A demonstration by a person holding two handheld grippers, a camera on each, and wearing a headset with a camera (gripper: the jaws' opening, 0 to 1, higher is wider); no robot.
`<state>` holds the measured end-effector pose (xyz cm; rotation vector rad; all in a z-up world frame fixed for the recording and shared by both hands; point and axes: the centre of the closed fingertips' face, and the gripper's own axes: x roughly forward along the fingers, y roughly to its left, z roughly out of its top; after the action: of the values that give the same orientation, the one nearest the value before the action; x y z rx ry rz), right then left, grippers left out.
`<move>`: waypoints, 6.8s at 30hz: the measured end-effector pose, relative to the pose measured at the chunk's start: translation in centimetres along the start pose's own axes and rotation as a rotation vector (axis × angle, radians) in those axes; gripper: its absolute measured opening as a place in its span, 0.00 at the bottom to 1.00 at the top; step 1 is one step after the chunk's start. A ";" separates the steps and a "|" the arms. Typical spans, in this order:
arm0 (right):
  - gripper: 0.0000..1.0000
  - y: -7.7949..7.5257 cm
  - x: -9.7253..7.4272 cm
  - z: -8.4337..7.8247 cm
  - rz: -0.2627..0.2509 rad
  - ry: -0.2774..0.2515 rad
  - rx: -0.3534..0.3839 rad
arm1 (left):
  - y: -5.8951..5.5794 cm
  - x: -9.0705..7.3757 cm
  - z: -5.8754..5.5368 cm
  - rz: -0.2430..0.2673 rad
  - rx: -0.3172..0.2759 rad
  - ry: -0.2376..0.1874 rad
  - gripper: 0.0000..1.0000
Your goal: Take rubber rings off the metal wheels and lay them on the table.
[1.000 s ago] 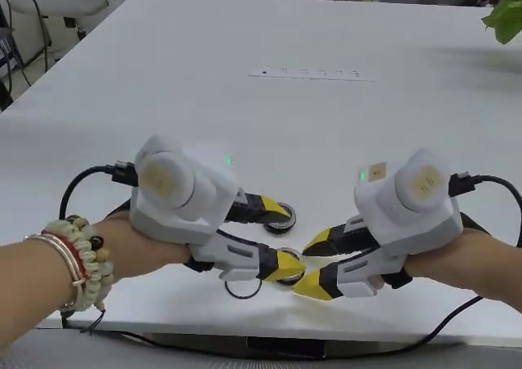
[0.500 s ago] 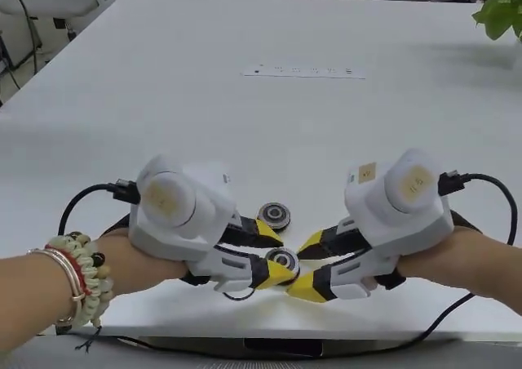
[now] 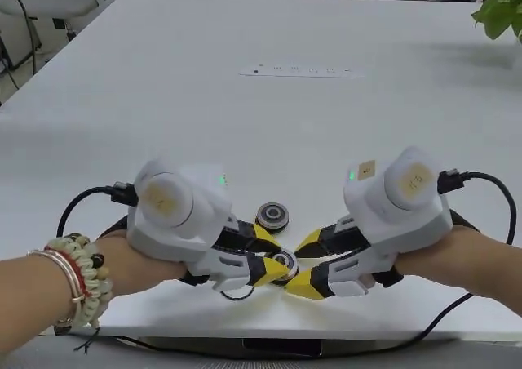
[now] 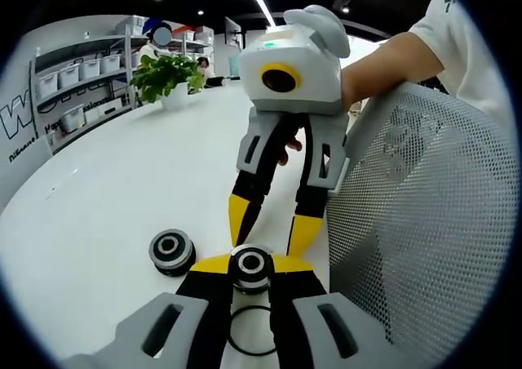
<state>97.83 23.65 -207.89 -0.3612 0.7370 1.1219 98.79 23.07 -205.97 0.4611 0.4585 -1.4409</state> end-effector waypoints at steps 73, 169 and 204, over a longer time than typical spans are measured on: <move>0.08 -1.1 -0.8 -1.3 -0.004 -0.014 0.159 | 0.0 0.1 0.0 0.002 -0.010 -0.023 0.08; 0.00 -0.9 -1.5 1.2 -0.048 -0.064 0.533 | 0.2 0.1 0.0 0.018 -0.004 -0.026 0.08; 0.00 -1.2 -1.8 1.6 -0.049 -0.085 0.514 | -0.4 0.0 0.6 0.003 0.020 0.022 0.11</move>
<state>99.07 22.83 -205.61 0.1022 0.9035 0.8577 98.41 22.67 -205.49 0.4939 0.4612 -1.4401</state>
